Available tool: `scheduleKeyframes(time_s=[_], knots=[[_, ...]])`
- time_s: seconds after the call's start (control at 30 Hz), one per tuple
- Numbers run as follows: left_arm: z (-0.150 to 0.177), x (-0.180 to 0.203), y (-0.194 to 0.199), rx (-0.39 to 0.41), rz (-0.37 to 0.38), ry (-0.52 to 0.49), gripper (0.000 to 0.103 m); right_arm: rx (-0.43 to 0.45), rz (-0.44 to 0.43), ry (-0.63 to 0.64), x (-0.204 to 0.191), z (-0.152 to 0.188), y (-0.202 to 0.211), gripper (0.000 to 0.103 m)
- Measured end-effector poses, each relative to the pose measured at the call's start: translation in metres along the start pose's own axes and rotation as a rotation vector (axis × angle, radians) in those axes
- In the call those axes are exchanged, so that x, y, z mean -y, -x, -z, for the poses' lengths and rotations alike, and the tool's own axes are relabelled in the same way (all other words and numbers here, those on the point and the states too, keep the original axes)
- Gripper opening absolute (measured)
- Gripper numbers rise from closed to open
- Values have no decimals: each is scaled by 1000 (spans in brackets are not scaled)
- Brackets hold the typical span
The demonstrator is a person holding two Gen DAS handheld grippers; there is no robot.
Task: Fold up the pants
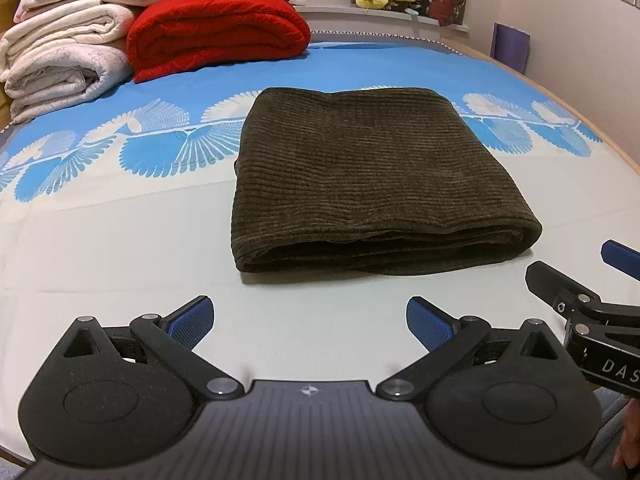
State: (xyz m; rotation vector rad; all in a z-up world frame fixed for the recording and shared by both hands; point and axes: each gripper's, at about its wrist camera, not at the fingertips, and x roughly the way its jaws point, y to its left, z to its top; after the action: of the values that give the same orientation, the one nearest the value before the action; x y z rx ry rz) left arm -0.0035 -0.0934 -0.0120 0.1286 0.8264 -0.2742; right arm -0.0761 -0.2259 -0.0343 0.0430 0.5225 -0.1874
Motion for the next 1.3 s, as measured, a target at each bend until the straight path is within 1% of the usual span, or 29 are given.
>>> scheduleKeyframes(time_s=[1.3], knots=[[1, 1, -1, -5, -8, -17, 103, -1, -14, 18, 3, 0, 0, 100]])
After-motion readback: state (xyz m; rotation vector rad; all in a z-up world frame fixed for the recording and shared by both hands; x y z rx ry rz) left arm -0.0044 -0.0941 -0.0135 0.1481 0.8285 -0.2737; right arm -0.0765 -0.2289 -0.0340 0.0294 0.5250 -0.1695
